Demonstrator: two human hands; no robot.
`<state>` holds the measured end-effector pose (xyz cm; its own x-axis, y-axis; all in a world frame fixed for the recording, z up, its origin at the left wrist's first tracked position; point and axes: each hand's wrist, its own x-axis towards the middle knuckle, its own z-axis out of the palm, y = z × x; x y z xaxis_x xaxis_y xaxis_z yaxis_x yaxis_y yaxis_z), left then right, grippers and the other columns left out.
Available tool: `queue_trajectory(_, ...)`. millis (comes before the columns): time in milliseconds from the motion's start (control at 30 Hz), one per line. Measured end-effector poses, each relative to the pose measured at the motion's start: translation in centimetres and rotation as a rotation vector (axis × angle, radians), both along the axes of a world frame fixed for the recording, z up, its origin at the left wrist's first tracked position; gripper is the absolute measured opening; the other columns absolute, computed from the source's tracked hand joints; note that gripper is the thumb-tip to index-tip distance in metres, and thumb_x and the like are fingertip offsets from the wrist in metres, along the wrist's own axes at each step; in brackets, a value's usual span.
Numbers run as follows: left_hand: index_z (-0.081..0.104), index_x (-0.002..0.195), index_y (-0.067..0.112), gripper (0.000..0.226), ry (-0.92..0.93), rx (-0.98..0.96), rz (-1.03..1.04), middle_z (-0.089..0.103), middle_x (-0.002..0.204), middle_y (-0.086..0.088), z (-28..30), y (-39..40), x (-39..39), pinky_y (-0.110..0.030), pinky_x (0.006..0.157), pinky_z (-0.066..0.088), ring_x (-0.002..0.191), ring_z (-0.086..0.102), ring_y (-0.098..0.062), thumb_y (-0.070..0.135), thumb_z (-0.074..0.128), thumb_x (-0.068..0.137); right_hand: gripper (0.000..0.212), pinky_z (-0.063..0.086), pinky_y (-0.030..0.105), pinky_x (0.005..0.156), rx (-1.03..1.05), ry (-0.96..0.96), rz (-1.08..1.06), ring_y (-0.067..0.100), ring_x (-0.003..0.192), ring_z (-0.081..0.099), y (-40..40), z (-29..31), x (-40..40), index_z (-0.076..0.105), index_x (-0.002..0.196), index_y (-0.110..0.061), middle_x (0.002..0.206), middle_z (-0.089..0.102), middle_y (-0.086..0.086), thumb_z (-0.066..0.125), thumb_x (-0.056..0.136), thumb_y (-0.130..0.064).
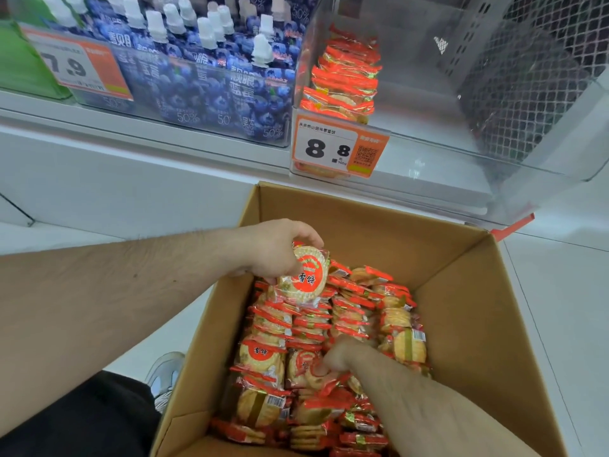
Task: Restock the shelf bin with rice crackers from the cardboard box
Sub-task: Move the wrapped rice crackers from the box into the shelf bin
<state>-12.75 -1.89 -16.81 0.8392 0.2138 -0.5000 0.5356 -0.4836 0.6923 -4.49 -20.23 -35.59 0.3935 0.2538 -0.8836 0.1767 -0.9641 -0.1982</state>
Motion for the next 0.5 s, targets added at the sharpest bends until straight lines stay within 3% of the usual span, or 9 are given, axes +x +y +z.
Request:
queue_trajectory(167, 0.056, 0.124, 0.04, 0.054, -0.02, 0.014, 0.013, 0.049, 0.137, 0.001, 0.4, 0.3, 0.1, -0.046, 0.076, 0.058, 0.1, 0.066, -0.03, -0.002, 0.059, 0.089, 0.077, 0.047, 0.036, 0.096, 0.057, 0.039, -0.121, 0.028, 0.124, 0.052, -1.2, 1.5, 1.3, 0.041, 0.143, -0.004, 0.143, 0.048, 0.012, 0.077, 0.08, -0.031)
queue_trajectory(267, 0.056, 0.124, 0.041, 0.058, -0.06, 0.015, 0.017, 0.049, 0.139, 0.0, 1.1, 0.5, 0.2, -0.05, 0.08, 0.056, 0.104, 0.065, -0.035, -0.004, 0.057, 0.088, 0.059, 0.048, 0.029, 0.068, 0.227, 0.084, -0.301, 0.019, 0.086, 0.057, -2.1, 5.7, 3.6, 0.047, 0.128, -0.012, 0.121, 0.064, 0.011, 0.078, 0.08, -0.026)
queue_trajectory(300, 0.056, 0.125, 0.041, 0.059, -0.071, 0.012, 0.023, 0.048, 0.141, 0.0, 1.3, 0.4, 0.1, -0.05, 0.08, 0.055, 0.103, 0.065, -0.036, -0.005, 0.057, 0.088, 0.049, 0.049, 0.031, 0.07, 0.307, 0.129, -0.366, 0.021, 0.085, 0.059, -2.5, 7.6, 4.3, 0.05, 0.118, -0.013, 0.117, 0.068, 0.012, 0.078, 0.08, -0.023)
queue_trajectory(367, 0.053, 0.129, 0.042, 0.062, -0.101, 0.006, 0.032, 0.046, 0.144, 0.001, 1.7, 0.2, 0.2, -0.049, 0.08, 0.055, 0.098, 0.066, -0.035, -0.004, 0.058, 0.088, 0.042, 0.05, 0.042, 0.095, 0.482, 0.216, -0.438, 0.03, 0.104, 0.065, -3.4, 11.7, 5.4, 0.059, 0.118, -0.007, 0.117, 0.069, 0.014, 0.077, 0.081, -0.018)
queue_trajectory(433, 0.046, 0.136, 0.044, 0.067, -0.136, -0.005, 0.049, 0.046, 0.144, -0.005, 2.4, -0.2, 0.3, -0.045, 0.078, 0.055, 0.085, 0.061, -0.027, -0.002, 0.061, 0.088, 0.054, 0.042, 0.05, 0.107, 0.7, 0.309, -0.476, 0.036, 0.117, 0.06, -4.1, 15.4, 5.7, 0.058, 0.124, -0.002, 0.121, 0.066, 0.02, 0.078, 0.076, -0.017)
queue_trajectory(500, 0.036, 0.143, 0.042, 0.074, -0.172, -0.048, 0.082, 0.045, 0.143, -0.013, 3.4, -0.6, 0.4, -0.041, 0.078, 0.056, 0.083, 0.058, -0.021, 0.002, 0.064, 0.088, 0.075, 0.043, 0.05, 0.106, 0.873, 0.376, -0.478, 0.038, 0.12, 0.057, -4.4, 18.6, 5.3, 0.054, 0.129, 0.001, 0.125, 0.062, 0.024, 0.087, 0.065, -0.024)
